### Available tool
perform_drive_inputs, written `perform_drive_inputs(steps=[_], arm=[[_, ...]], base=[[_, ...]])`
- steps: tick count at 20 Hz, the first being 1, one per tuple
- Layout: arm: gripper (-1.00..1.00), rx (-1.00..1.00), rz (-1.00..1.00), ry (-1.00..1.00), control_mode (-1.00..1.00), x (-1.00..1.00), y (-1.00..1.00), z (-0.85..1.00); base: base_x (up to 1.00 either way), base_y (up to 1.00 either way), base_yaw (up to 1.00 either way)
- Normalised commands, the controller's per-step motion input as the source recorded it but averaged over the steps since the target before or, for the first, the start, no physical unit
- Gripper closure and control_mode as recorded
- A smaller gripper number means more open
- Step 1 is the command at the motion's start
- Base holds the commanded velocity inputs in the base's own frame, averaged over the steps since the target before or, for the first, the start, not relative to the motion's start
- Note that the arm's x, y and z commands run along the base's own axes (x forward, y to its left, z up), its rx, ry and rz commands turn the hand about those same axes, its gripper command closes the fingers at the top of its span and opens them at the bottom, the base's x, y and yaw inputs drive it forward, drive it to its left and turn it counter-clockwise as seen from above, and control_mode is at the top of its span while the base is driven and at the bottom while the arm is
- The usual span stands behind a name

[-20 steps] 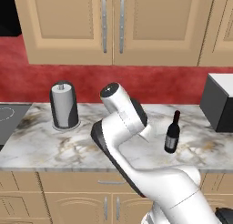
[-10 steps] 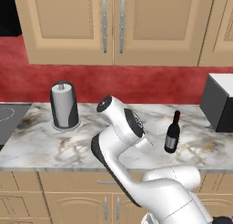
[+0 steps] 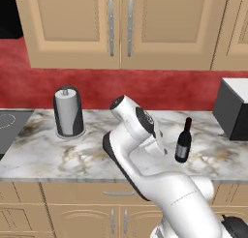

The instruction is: There is a wine glass and glass cup on the dining counter. Place the wine bottle next to the wine glass and the juice bottle next to the glass cup.

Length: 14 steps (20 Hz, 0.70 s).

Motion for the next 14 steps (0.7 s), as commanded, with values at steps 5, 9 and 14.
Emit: perform_drive_inputs(steps=[5,9,14], arm=[[-1.0,-0.12,-0.07,0.0,-1.0,0.11,-0.15,-0.27],[-1.0,-0.11,-0.06,0.0,-1.0,0.16,-0.21,-0.29],[-1.0,-0.07,-0.02,0.01,-1.0,0.26,-0.26,-0.27]], base=[[0.0,0.0,0.0],[0.0,0.0,0.0],[0.0,0.0,0.0]])
